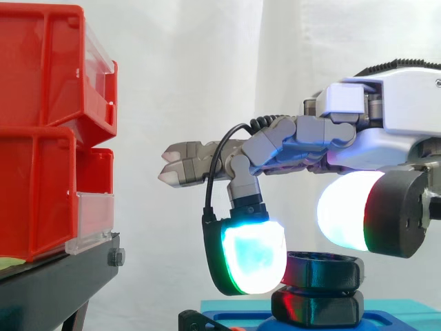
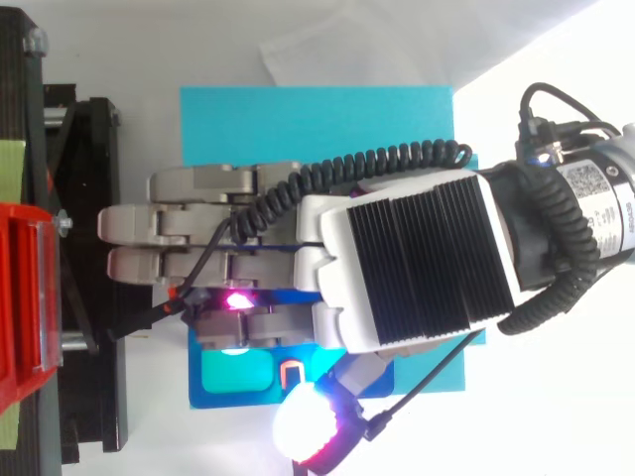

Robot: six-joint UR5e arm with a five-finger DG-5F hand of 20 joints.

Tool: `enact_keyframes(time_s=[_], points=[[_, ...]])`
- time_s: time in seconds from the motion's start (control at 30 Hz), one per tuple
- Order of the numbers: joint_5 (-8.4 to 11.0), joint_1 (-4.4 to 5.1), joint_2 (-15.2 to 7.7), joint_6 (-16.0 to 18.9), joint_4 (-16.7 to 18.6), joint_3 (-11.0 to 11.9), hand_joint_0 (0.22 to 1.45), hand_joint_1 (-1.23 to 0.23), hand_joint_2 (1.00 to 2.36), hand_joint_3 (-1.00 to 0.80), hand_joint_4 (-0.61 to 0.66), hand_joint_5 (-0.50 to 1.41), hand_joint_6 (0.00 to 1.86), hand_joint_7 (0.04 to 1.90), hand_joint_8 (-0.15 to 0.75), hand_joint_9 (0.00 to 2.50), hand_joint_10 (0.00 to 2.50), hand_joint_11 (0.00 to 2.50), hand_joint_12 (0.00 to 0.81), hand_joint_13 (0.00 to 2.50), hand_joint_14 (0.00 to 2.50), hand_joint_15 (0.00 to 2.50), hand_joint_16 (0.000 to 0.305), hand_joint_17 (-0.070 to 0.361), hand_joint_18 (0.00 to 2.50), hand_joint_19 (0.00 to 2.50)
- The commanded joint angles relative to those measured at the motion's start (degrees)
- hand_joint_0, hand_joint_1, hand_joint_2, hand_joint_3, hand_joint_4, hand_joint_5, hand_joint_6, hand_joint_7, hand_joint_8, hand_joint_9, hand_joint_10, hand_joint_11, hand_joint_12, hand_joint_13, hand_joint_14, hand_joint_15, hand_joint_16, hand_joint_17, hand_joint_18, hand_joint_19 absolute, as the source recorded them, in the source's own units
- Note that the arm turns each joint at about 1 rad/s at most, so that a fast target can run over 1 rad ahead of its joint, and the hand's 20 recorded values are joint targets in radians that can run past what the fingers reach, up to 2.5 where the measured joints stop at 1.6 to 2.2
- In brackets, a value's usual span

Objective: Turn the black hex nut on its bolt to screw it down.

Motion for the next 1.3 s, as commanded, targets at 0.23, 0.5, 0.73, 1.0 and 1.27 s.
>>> enact_keyframes(time_s=[0.23,0.5,0.73,1.0,1.27], points=[[-0.54,-0.99,-0.1,-1.2,0.4,0.0,0.48,-0.26,1.00,-0.50,0.24,-0.15,0.76,1.11,0.272,0.21,0.00,0.00,0.340,0.01,0.00,0.00,0.060,0.134,0.13,0.01],[-2.56,-2.92,0.0,-1.2,1.0,0.0,0.48,-0.26,1.00,-0.50,0.24,-0.15,0.76,1.11,0.273,0.22,0.00,0.00,0.341,0.01,0.00,0.00,0.060,0.134,0.13,0.02],[-5.90,-4.59,0.0,-1.2,1.6,0.0,0.48,-0.26,1.00,-0.50,0.23,-0.15,0.76,1.11,0.275,0.23,0.00,0.00,0.341,0.01,0.00,0.00,0.060,0.134,0.13,0.01],[-6.69,-4.07,0.0,-1.2,2.1,1.9,0.48,-0.28,1.00,-0.50,0.24,-0.14,0.72,1.17,0.277,0.32,0.00,0.00,0.345,0.07,0.00,0.00,0.060,0.135,0.17,0.00],[-5.81,-2.66,-0.1,-2.2,-0.3,4.1,0.49,-0.30,1.00,-0.50,0.25,-0.12,0.64,1.29,0.270,0.42,0.00,0.00,0.338,0.15,0.00,0.00,0.060,0.136,0.21,0.00]])
